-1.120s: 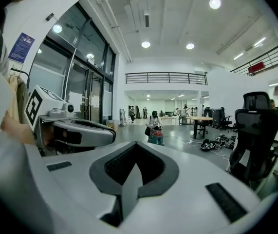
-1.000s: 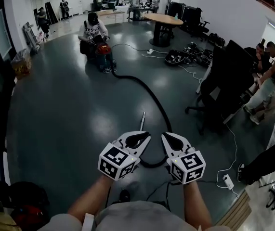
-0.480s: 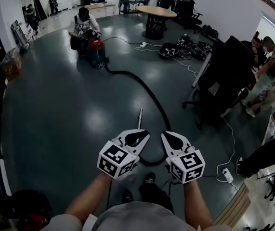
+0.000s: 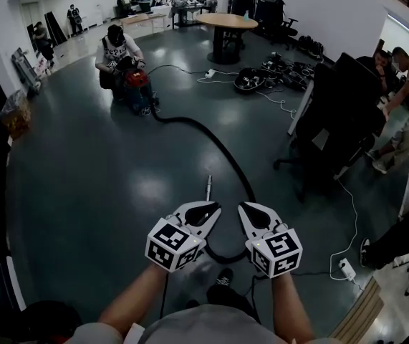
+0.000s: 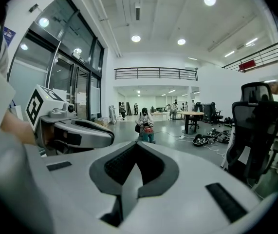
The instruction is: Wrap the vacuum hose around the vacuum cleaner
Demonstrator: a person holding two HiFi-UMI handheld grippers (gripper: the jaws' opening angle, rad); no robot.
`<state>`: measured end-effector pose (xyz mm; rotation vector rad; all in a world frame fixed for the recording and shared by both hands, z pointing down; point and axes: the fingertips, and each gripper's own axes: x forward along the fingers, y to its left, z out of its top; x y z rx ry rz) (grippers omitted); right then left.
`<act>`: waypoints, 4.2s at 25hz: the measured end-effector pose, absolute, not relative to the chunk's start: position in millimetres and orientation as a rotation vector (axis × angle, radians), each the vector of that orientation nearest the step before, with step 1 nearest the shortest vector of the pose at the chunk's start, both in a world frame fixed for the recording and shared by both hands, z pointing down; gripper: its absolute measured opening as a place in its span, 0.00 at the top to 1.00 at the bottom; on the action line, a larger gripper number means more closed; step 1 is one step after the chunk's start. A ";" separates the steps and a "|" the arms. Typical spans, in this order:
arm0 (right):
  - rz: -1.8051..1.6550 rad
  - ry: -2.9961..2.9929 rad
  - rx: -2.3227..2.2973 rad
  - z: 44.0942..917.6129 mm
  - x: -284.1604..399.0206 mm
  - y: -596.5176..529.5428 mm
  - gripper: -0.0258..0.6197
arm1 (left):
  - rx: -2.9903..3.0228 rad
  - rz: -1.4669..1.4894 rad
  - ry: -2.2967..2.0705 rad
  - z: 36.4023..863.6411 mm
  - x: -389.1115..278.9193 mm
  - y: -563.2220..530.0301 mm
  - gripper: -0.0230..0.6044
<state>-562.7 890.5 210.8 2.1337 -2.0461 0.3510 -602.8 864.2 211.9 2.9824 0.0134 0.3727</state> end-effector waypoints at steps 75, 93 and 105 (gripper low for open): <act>1.164 -1.798 1.881 921.1 -394.3 783.6 0.95 | 2.387 1.528 0.143 1065.1 -458.4 691.7 0.90; 1.275 -1.813 1.743 1128.5 -450.9 815.4 0.81 | 2.188 1.591 -0.133 1257.7 -464.4 684.5 0.56; 1.458 -1.871 1.619 1046.4 -490.4 816.9 0.64 | 2.112 1.425 -0.327 1109.7 -430.7 667.5 0.64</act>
